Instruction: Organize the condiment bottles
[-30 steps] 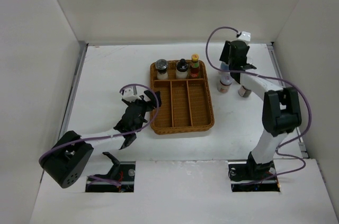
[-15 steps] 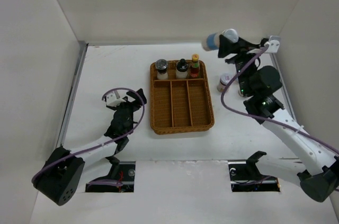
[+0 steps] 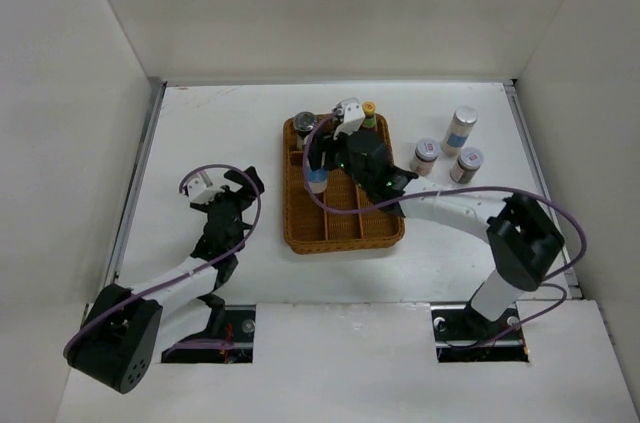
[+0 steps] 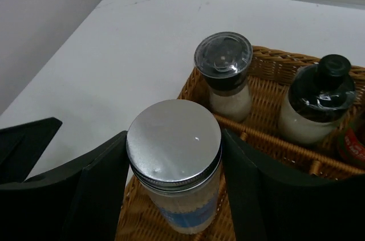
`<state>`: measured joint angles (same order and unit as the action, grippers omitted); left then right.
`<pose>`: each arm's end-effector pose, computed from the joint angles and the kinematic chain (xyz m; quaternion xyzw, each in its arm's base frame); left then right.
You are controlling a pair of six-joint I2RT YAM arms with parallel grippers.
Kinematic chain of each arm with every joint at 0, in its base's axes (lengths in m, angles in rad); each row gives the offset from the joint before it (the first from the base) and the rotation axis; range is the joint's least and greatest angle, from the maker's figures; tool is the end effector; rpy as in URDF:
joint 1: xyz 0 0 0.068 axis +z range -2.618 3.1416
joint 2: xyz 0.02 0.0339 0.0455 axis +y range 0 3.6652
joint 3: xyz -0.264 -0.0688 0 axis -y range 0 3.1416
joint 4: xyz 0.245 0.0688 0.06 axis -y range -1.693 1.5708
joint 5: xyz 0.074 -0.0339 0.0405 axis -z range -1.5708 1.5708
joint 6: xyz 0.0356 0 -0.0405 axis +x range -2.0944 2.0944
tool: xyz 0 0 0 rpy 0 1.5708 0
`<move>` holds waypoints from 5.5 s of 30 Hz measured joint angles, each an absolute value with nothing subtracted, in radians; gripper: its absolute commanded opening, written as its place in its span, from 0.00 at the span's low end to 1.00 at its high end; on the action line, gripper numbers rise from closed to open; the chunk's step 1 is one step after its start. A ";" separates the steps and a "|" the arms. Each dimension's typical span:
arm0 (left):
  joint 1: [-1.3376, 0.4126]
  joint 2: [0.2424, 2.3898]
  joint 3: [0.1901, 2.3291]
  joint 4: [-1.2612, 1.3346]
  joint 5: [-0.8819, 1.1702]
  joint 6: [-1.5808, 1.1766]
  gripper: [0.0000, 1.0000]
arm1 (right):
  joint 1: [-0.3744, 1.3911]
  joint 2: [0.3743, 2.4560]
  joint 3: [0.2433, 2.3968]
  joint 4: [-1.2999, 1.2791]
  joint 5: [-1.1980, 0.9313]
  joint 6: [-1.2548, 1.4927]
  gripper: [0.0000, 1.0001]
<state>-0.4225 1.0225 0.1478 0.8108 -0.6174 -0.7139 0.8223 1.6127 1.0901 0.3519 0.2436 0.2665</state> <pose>0.1802 -0.0584 0.1827 -0.3065 0.6573 -0.1640 0.6686 0.2651 0.2728 0.2885 -0.1330 0.7515 0.2517 0.5952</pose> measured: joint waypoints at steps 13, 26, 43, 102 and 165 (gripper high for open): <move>-0.413 1.040 0.145 0.802 -0.567 -0.741 0.94 | 0.826 1.843 1.191 0.434 0.276 0.258 0.52; -0.413 1.044 0.145 0.802 -0.544 -0.748 0.94 | 0.875 1.749 1.112 0.507 0.344 0.187 0.98; -0.428 1.054 0.146 0.805 -0.526 -0.749 0.95 | 0.137 1.491 1.083 0.239 0.521 0.284 1.00; -0.426 1.092 0.146 0.812 -0.504 -0.749 0.95 | 1.008 1.586 0.998 0.286 0.318 0.249 0.54; -0.448 1.095 0.146 0.816 -0.505 -0.749 0.95 | 0.552 1.357 0.868 0.144 0.542 0.257 0.49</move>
<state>-0.4477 1.0954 0.1463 0.8158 -0.5049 -0.7486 0.5522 1.3571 0.8684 0.1440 0.5419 0.2573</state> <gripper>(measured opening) 0.946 0.709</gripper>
